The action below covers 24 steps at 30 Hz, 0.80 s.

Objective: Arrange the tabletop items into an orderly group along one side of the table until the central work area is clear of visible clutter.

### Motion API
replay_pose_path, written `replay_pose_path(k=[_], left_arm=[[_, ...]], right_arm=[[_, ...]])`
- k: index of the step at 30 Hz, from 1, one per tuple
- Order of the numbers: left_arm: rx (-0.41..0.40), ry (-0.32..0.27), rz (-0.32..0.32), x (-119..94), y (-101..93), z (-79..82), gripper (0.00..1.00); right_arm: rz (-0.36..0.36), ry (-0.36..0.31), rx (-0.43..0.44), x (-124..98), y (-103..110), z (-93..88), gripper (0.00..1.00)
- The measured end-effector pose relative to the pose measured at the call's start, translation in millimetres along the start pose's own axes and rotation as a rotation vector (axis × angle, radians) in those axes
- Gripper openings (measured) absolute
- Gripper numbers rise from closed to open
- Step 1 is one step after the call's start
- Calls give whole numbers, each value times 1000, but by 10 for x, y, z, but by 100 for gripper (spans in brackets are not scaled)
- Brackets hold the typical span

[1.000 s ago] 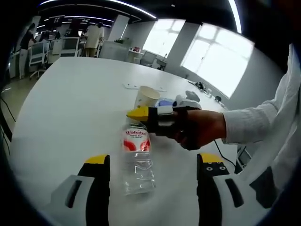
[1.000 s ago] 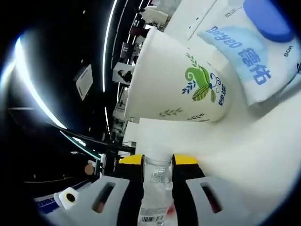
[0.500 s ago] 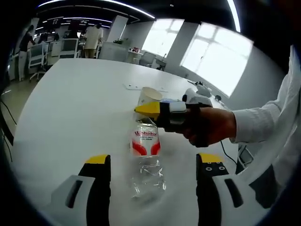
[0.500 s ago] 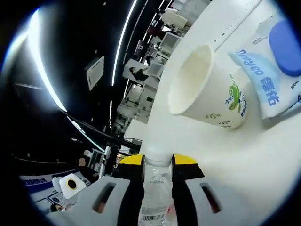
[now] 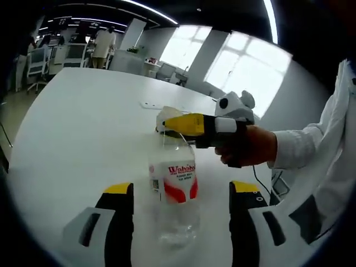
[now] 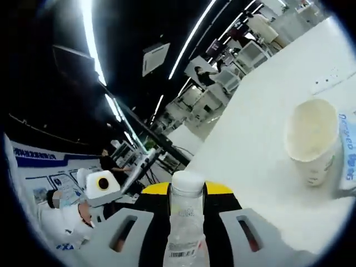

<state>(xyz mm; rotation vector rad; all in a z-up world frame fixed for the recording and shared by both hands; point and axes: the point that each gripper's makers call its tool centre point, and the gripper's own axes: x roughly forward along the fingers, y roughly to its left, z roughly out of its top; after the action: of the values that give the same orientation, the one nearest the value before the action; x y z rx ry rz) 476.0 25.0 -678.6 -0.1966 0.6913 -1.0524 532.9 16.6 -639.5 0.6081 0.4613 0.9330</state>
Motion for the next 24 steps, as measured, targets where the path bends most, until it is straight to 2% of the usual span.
replay_pose_path(k=[4,9,14,17,19,24], left_arm=[[-8,-11,-31,-4,-36,17,68],[23,17,-56,15,-48,-43,56],[96,109,-57,24,-51,-217,51],[168,141,-38,31,-22,-276,43],[159,137,-40,35,-33,-276,43],[206,132,-49,31,-55,-283,43]], right_arm=[[61,63,-118,60,184,-16,19],[131,115,-238,115,389,-58,19],[130,152,-292,114,473,-94,19],[131,172,-356,107,541,-134,19],[129,175,-367,104,570,-149,19],[97,181,-404,69,594,-166,19]])
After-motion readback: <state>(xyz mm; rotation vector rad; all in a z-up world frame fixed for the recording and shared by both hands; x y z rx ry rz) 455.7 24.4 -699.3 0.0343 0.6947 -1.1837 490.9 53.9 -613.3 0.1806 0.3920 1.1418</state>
